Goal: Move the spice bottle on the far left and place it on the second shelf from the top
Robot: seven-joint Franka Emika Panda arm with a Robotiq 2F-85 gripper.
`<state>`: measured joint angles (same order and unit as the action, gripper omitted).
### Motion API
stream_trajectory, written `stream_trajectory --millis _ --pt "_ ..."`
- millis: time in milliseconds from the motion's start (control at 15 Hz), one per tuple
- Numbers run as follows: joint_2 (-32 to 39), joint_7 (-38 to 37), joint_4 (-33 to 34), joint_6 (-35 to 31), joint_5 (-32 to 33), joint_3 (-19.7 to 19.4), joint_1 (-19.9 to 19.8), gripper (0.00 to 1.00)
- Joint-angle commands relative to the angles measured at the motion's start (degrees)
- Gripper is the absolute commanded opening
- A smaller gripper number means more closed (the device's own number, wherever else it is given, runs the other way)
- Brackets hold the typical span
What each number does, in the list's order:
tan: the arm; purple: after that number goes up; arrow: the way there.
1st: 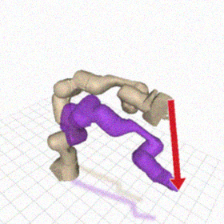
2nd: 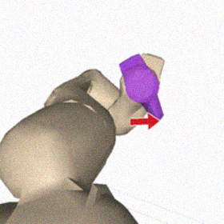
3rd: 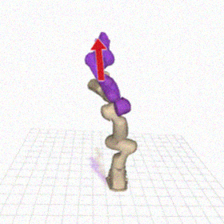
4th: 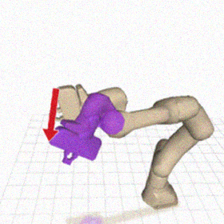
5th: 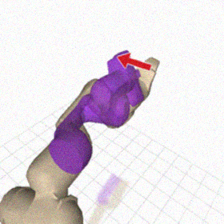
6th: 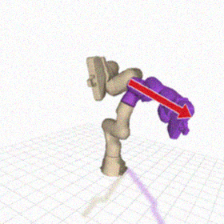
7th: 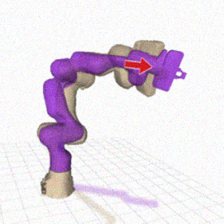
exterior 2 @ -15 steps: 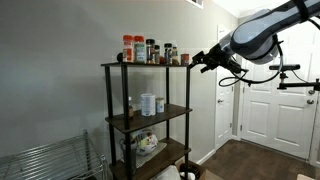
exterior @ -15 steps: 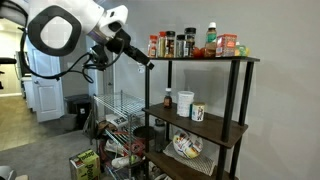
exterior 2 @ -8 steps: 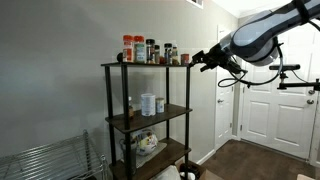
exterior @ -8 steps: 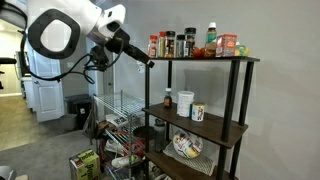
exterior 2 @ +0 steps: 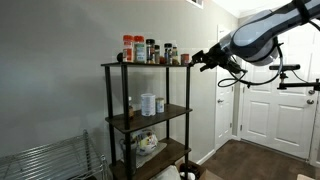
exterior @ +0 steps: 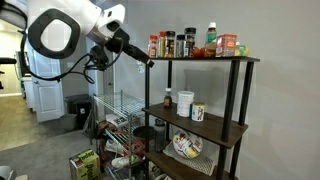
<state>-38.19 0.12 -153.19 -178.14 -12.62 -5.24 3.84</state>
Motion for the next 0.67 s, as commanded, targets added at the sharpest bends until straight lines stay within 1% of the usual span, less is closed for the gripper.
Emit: stream_trajectory --millis 0,200,400,600 --pt "0.55 -2.26 0.54 -1.99 1.69 1.84 -1.01 1.00" --pt "1.17 -3.16 2.12 -3.38 1.98 4.17 -1.34 1.00" --pt "1.66 -3.87 4.47 -4.65 3.01 7.61 -1.88 1.00" --pt "2.57 -3.47 7.21 -4.62 4.79 10.36 -1.34 1.00"
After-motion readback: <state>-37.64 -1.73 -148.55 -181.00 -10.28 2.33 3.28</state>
